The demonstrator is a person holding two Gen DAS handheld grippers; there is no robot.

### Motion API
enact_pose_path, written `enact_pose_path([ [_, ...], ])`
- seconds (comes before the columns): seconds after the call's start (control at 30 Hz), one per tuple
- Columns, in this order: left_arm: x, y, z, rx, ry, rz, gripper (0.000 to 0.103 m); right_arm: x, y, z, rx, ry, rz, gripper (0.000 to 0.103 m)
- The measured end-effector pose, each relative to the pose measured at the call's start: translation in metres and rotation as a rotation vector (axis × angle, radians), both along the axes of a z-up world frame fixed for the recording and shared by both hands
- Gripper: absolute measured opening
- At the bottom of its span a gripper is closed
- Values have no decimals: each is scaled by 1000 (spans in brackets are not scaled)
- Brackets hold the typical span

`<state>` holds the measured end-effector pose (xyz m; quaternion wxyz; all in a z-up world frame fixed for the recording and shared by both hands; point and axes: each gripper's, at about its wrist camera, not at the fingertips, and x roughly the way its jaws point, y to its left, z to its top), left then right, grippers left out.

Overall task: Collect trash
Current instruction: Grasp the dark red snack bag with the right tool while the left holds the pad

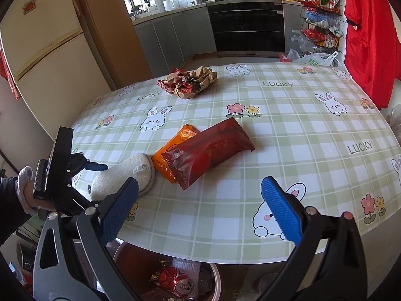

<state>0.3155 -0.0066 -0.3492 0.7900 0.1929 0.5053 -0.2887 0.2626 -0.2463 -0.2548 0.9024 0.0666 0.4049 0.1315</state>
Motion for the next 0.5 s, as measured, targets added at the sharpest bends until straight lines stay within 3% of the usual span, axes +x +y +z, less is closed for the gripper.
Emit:
enact_pose_path([
  [0.13,3,1,-1,-12,-17,25,92,4,-2,-4,2,15,-6,97],
  [0.3,10,28,12,-188,5,172,90,15,-4,-14,27,49,-3,97],
  [0.5,-13,59,44,-346,-114,354,90,44,3,-36,84,117,9,97],
])
